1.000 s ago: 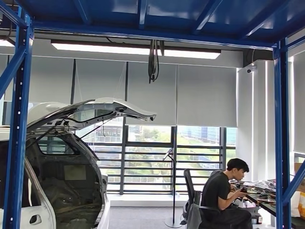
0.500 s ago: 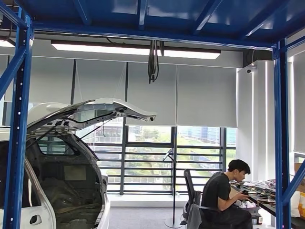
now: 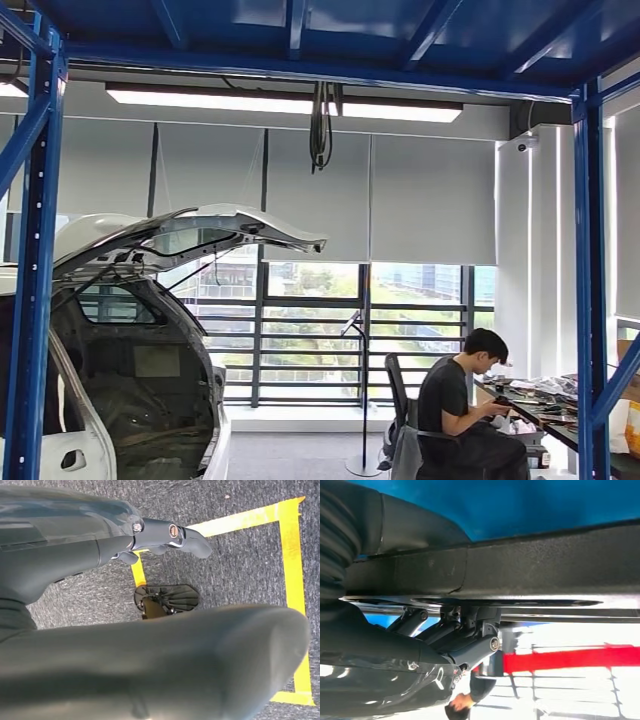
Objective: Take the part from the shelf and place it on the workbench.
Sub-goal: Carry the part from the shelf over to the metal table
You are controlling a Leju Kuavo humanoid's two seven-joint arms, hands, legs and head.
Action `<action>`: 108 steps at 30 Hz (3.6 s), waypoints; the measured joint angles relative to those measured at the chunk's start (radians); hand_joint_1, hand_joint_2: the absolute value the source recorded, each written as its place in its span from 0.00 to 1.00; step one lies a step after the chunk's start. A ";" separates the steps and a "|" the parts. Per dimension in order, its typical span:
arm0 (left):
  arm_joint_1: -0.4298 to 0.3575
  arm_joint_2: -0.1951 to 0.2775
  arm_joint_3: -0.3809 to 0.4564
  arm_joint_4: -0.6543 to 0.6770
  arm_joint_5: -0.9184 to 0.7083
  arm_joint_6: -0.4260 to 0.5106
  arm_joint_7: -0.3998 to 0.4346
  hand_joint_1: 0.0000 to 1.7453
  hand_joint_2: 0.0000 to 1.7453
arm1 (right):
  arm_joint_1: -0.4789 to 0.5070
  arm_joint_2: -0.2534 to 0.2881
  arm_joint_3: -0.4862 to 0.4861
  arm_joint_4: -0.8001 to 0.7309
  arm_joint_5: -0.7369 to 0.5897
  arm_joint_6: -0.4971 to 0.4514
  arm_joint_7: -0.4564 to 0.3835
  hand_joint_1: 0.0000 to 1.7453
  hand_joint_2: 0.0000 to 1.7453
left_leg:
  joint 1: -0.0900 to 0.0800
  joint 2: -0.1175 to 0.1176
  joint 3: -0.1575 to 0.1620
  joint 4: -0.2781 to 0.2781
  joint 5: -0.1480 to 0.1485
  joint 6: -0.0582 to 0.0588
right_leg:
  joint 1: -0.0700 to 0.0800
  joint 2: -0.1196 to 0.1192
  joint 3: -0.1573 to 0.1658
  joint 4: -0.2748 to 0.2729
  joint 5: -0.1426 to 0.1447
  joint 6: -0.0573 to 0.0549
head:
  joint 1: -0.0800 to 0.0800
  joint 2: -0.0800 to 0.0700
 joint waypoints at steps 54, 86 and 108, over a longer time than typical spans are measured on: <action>0.094 0.051 0.017 0.000 0.019 -0.050 -0.041 0.00 1.00 | 0.384 -0.058 0.072 -0.984 -1.220 0.532 -0.275 1.00 1.00 | 0.012 0.000 -0.067 0.207 -0.147 -0.038 | -0.010 -0.007 -0.095 0.028 0.067 -0.034 | 0.000 0.000; 0.097 0.068 0.017 0.001 -0.005 -0.047 -0.034 0.00 1.00 | 0.410 -0.073 0.032 -1.026 -1.214 0.543 -0.302 1.00 1.00 | 0.003 0.007 -0.086 0.246 -0.133 -0.037 | 0.005 -0.018 -0.041 -0.029 0.072 -0.054 | 0.000 0.000; 0.104 0.101 0.012 0.001 -0.048 -0.045 -0.036 0.00 1.00 | 0.432 -0.071 -0.005 -1.117 -1.240 0.552 -0.327 1.00 1.00 | -0.018 0.011 -0.037 -0.018 0.064 0.002 | 0.022 -0.004 0.080 -0.024 -0.028 -0.044 | 0.000 0.000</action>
